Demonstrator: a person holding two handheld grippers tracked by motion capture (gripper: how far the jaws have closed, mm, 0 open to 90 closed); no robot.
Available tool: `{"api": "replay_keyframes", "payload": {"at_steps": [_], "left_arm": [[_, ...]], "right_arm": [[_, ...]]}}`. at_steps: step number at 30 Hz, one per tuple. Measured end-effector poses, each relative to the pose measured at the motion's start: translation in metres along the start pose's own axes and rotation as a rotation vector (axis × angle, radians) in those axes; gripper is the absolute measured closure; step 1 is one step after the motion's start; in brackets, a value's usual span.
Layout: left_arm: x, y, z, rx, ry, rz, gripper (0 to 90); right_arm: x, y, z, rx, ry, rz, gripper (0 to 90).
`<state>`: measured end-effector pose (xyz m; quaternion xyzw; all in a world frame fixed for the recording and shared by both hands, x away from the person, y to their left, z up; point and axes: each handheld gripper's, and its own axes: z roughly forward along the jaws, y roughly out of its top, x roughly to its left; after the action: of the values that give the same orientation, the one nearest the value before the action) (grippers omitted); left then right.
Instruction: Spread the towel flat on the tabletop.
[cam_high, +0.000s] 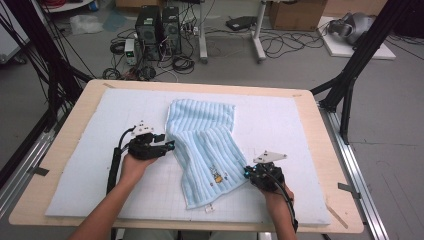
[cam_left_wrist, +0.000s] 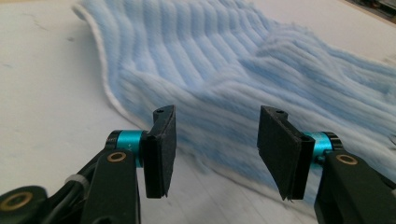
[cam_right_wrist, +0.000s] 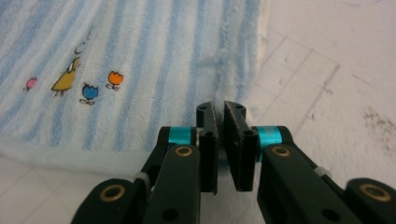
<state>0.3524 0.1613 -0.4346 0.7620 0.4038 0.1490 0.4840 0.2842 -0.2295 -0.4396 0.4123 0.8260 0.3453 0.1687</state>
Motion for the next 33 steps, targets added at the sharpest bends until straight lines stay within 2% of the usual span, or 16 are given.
{"api": "replay_keyframes", "payload": {"at_steps": [4,7,9,10,11,13,16,17,18,20,22,23,27,33], "left_arm": [[-0.016,-0.009,0.000,0.025,-0.047,0.017,47.2],[-0.026,-0.012,0.004,0.061,-0.099,0.020,45.0],[-0.032,-0.013,0.009,0.077,-0.122,0.003,40.9],[-0.035,-0.014,0.012,0.086,-0.125,0.013,40.3],[-0.038,-0.015,0.015,0.096,-0.116,0.037,40.3],[-0.045,-0.017,0.019,0.135,-0.071,0.117,39.3],[-0.059,-0.018,0.021,0.153,-0.018,0.246,43.0],[-0.061,-0.019,0.020,0.149,-0.028,0.268,46.8],[-0.063,-0.019,0.020,0.152,-0.042,0.272,55.5],[-0.063,-0.020,0.019,0.148,-0.056,0.269,63.2],[-0.061,-0.020,0.017,0.148,-0.066,0.259,79.2],[-0.060,-0.020,0.016,0.146,-0.064,0.253,83.1],[-0.053,-0.021,0.011,0.147,-0.077,0.230,85.8],[-0.028,-0.029,-0.011,0.132,-0.053,0.189,85.9]], "right_arm": [[0.002,-0.001,-0.010,-0.082,-0.028,0.012,61.4],[-0.001,0.001,-0.013,-0.140,-0.051,0.042,48.5],[-0.005,0.002,-0.012,-0.166,-0.057,0.055,45.6],[-0.006,0.003,-0.011,-0.170,-0.058,0.060,42.9],[-0.008,0.003,-0.009,-0.171,-0.065,0.059,41.8],[-0.011,0.005,-0.005,-0.168,-0.072,0.059,41.8],[-0.011,0.007,-0.002,-0.169,-0.074,0.057,42.9],[-0.010,0.008,-0.002,-0.166,-0.069,0.055,42.9],[-0.008,0.008,-0.001,-0.164,-0.071,0.047,43.4],[-0.006,0.008,-0.001,-0.159,-0.070,0.035,43.7],[-0.002,0.009,-0.001,-0.156,-0.067,0.037,43.7],[-0.002,0.010,-0.001,-0.157,-0.064,0.029,43.7],[0.004,0.010,0.001,-0.153,-0.045,0.018,43.8],[0.009,0.007,0.009,-0.110,0.001,-0.014,47.0]]}}
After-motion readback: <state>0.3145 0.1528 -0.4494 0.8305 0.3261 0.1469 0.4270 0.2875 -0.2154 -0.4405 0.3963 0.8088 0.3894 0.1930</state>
